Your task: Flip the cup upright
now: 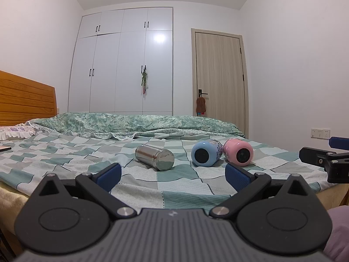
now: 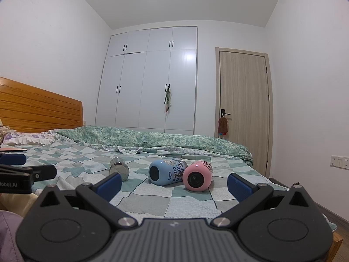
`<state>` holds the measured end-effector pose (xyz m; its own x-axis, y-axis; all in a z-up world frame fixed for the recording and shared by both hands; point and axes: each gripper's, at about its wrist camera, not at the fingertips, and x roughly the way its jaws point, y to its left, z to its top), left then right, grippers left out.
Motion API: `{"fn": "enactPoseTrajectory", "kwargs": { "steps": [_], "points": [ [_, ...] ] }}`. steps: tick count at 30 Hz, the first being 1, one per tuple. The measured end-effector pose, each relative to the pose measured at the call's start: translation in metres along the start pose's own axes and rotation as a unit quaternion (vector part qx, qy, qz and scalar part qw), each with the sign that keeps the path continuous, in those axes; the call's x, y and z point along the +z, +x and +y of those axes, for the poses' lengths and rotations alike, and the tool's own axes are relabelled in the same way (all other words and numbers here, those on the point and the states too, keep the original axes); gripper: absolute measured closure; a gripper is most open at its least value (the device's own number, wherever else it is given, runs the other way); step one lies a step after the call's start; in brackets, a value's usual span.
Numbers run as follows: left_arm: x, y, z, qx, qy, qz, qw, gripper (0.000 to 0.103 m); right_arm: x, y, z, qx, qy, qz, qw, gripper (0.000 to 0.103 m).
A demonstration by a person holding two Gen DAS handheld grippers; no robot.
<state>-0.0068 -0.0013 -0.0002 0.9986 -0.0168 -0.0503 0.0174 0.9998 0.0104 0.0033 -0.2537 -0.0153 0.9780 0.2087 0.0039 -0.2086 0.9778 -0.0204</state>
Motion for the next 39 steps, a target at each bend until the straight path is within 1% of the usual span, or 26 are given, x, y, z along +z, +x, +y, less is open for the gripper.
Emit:
{"fn": "enactPoseTrajectory", "kwargs": {
  "steps": [31, 34, 37, 39],
  "points": [
    [0.000, 0.000, 0.000, 0.000, -0.001, 0.000, 1.0000, 0.000, 0.000, 0.001, 0.000, 0.000, 0.000, 0.000, 1.000, 0.000],
    [0.005, 0.003, 0.000, -0.006, -0.008, 0.010, 0.9999, 0.000, 0.002, 0.004, 0.000, 0.005, 0.002, 0.008, 1.000, 0.000],
    [0.015, 0.007, 0.003, -0.010, -0.008, 0.007, 0.9999, 0.000, 0.010, 0.011, 0.006, 0.019, -0.001, 0.016, 1.000, 0.000],
    [0.025, 0.014, 0.006, -0.011, -0.003, 0.004, 0.9999, 0.000, 0.020, 0.024, 0.008, 0.026, -0.001, 0.019, 0.999, 0.000]
  ]
}}
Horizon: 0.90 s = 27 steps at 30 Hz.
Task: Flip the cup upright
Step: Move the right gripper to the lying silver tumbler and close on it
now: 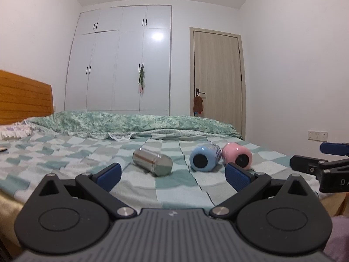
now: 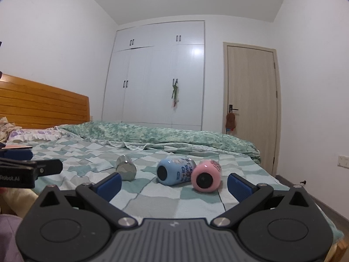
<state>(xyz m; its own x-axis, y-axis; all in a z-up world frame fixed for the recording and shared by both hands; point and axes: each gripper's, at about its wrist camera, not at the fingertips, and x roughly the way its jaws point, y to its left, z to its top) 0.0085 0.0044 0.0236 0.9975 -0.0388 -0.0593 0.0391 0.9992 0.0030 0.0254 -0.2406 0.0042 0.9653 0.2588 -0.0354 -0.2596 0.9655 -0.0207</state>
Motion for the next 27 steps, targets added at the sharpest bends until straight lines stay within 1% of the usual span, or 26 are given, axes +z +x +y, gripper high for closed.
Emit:
{"fn": "enactPoseTrajectory", "kwargs": {
  "steps": [2, 6, 12, 15, 19, 22, 24, 27],
  "points": [
    [0.011, 0.011, 0.007, 0.002, 0.002, 0.000, 1.0000, 0.000, 0.010, 0.019, 0.000, 0.013, 0.006, 0.009, 1.000, 0.000],
    [0.028, 0.036, 0.025, 0.005, 0.003, 0.007, 1.0000, 0.000, 0.033, 0.047, 0.008, 0.027, -0.015, 0.011, 0.999, 0.000],
    [0.043, 0.082, 0.054, 0.024, 0.012, 0.023, 0.9994, 0.000, 0.065, 0.111, 0.024, 0.057, -0.035, 0.041, 0.997, 0.000],
    [0.048, 0.106, 0.069, 0.031, 0.013, 0.043, 0.9985, 0.000, 0.078, 0.153, 0.037, 0.075, -0.042, 0.072, 0.994, 0.000],
    [0.052, 0.137, 0.095, 0.031, 0.014, 0.065, 0.9973, 0.000, 0.093, 0.212, 0.055, 0.102, -0.049, 0.124, 0.986, 0.001],
    [0.053, 0.161, 0.110, 0.032, 0.026, 0.082, 0.9958, 0.000, 0.100, 0.251, 0.069, 0.115, -0.052, 0.162, 0.979, 0.001],
    [0.053, 0.178, 0.121, 0.026, 0.026, 0.098, 0.9945, 0.000, 0.103, 0.278, 0.079, 0.123, -0.055, 0.188, 0.973, 0.002],
    [0.049, 0.202, 0.135, 0.021, 0.032, 0.120, 0.9921, 0.000, 0.102, 0.312, 0.093, 0.130, -0.063, 0.221, 0.964, 0.003]
  ]
}}
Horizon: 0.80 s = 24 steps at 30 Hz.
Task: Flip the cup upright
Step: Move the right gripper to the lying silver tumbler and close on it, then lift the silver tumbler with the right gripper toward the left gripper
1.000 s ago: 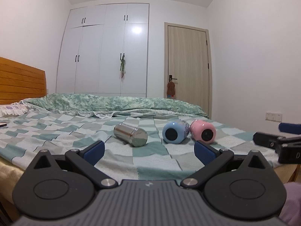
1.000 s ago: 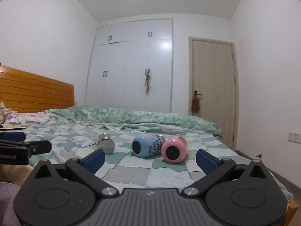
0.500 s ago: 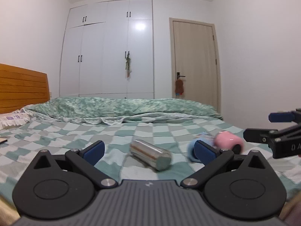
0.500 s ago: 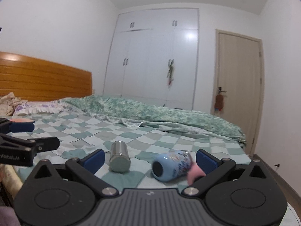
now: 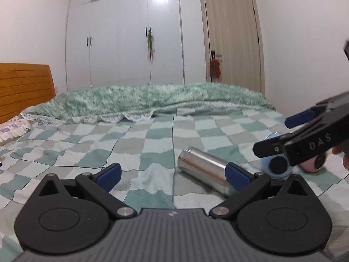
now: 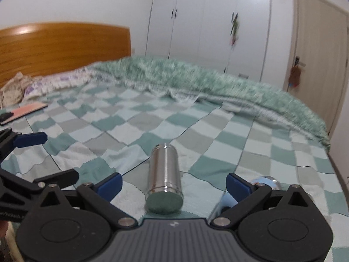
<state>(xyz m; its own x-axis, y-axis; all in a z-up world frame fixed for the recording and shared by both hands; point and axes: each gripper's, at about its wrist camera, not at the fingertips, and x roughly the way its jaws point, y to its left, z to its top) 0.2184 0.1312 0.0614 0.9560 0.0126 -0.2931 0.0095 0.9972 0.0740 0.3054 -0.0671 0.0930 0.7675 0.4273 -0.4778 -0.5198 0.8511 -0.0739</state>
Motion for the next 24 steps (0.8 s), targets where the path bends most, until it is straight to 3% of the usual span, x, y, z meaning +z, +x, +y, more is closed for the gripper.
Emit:
{"fn": "enactPoseTrajectory", "kwargs": {
  "steps": [10, 17, 19, 24],
  "points": [
    [-0.003, 0.075, 0.029, -0.032, 0.022, 0.055, 0.9977, 0.000, 0.029, 0.106, 0.003, 0.011, -0.001, 0.103, 0.995, 0.009],
    [-0.013, 0.105, 0.041, -0.024, 0.014, 0.088, 0.9957, 0.000, 0.027, 0.180, -0.002, 0.018, 0.039, 0.195, 0.980, 0.014],
    [-0.015, 0.103, 0.043, -0.023, 0.013, 0.091, 0.9955, 0.000, 0.018, 0.194, -0.003, 0.037, 0.055, 0.231, 0.971, 0.040],
    [-0.007, 0.075, 0.041, -0.026, 0.016, 0.074, 0.9968, 0.000, 0.015, 0.156, -0.010, 0.046, 0.118, 0.193, 0.973, 0.041]
  ]
}}
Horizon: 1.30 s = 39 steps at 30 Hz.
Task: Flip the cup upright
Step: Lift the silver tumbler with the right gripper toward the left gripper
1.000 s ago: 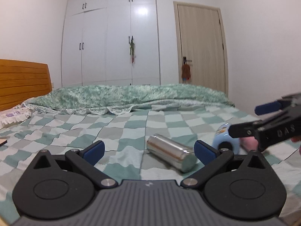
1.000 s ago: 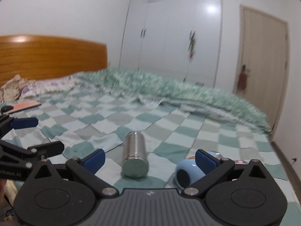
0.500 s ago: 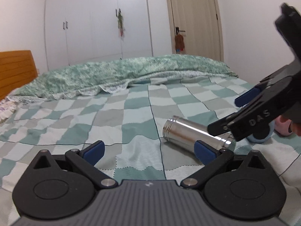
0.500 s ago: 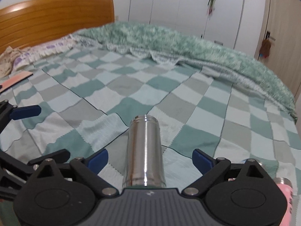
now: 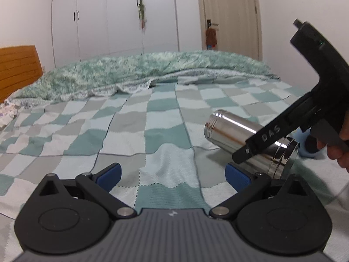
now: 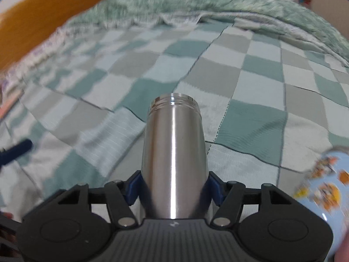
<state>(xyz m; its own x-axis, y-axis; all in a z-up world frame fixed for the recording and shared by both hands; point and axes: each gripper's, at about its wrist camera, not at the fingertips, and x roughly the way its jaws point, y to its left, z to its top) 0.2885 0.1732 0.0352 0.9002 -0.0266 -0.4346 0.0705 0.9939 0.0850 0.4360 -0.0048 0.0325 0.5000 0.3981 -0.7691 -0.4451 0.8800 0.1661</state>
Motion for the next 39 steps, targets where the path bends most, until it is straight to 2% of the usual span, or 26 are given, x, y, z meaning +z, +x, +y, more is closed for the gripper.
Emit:
{"fn": "enactPoseTrajectory", "kwargs": {
  "steps": [3, 6, 10, 17, 24, 25, 27, 28, 31, 32, 34, 39],
  "points": [
    [0.002, -0.031, -0.006, -0.004, 0.001, -0.014, 0.9999, 0.000, -0.018, -0.042, 0.007, 0.006, 0.011, -0.026, 1.000, 0.041],
    [-0.001, -0.062, -0.012, -0.010, 0.004, -0.019, 0.9998, 0.000, -0.041, -0.082, 0.013, 0.017, 0.033, -0.034, 0.999, 0.041],
    [-0.015, -0.102, -0.020, -0.016, 0.006, -0.018, 0.9997, 0.000, -0.078, -0.111, 0.023, 0.021, 0.058, -0.031, 0.998, 0.041],
    [-0.050, -0.150, -0.020, -0.002, -0.006, 0.005, 1.0000, 0.000, -0.140, -0.109, 0.043, 0.023, 0.111, -0.011, 0.994, 0.041],
    [-0.066, -0.175, -0.018, 0.014, -0.015, 0.013, 0.9997, 0.000, -0.160, -0.086, 0.051, -0.003, 0.149, 0.008, 0.989, 0.040],
    [-0.067, -0.178, -0.019, 0.014, -0.016, 0.012, 0.9997, 0.000, -0.161, -0.089, 0.052, -0.005, 0.144, 0.000, 0.990, 0.039],
    [-0.068, -0.182, -0.021, 0.016, -0.016, 0.012, 0.9997, 0.000, -0.163, -0.103, 0.052, 0.005, 0.134, -0.026, 0.991, 0.016],
    [-0.068, -0.184, -0.023, 0.015, -0.015, 0.012, 0.9997, 0.000, -0.165, -0.115, 0.050, 0.013, 0.128, -0.049, 0.990, 0.012],
    [-0.066, -0.190, -0.032, 0.014, -0.012, 0.006, 0.9998, 0.000, -0.181, -0.155, 0.040, 0.011, 0.089, -0.127, 0.988, 0.007],
    [-0.064, -0.191, -0.036, 0.012, -0.011, 0.005, 0.9999, 0.000, -0.190, -0.169, 0.035, 0.007, 0.070, -0.158, 0.985, 0.002],
    [-0.062, -0.192, -0.047, 0.009, -0.010, 0.005, 0.9999, 0.000, -0.208, -0.191, 0.024, -0.003, 0.027, -0.213, 0.977, 0.001],
    [-0.058, -0.186, -0.081, -0.010, -0.012, 0.009, 0.9998, 0.000, -0.255, -0.217, -0.009, -0.045, -0.037, -0.287, 0.956, 0.000]
  ]
}}
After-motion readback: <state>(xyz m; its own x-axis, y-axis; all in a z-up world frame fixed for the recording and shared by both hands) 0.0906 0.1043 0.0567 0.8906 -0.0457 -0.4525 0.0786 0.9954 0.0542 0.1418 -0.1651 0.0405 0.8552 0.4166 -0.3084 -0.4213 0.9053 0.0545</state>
